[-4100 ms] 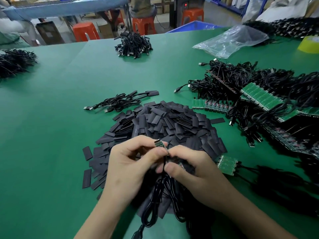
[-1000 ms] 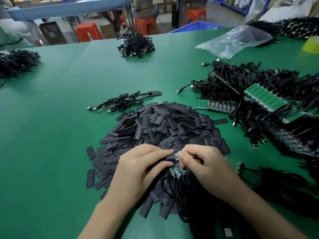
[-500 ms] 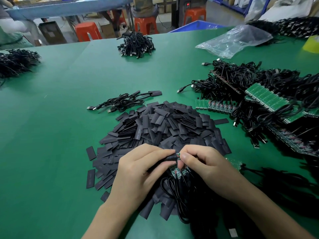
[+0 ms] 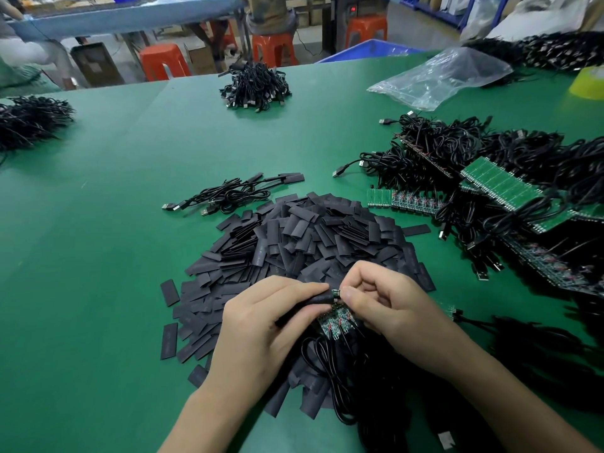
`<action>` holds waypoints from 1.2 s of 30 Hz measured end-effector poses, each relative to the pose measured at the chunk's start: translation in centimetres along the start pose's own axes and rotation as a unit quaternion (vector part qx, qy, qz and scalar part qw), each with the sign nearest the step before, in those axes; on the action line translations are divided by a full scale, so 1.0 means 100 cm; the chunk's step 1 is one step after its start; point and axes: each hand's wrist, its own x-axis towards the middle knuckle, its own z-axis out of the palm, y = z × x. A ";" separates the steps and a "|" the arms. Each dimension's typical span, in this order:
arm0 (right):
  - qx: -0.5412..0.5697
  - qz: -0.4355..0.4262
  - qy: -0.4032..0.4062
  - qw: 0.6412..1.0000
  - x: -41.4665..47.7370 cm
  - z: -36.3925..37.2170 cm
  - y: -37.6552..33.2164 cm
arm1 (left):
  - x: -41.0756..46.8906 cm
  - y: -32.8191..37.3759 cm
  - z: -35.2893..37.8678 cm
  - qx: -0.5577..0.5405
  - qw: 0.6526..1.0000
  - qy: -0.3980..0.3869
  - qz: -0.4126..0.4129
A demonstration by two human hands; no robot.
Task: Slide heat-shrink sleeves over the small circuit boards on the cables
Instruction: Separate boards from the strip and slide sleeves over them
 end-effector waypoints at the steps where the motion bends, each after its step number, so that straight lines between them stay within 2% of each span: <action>1: -0.002 -0.002 0.001 1.000 0.000 0.000 0.000 | 0.000 0.000 0.000 0.000 1.000 0.001 0.001; 36: 0.000 -0.017 -0.004 1.000 0.000 0.004 -0.001 | 0.000 -0.001 0.000 0.005 1.000 0.004 0.023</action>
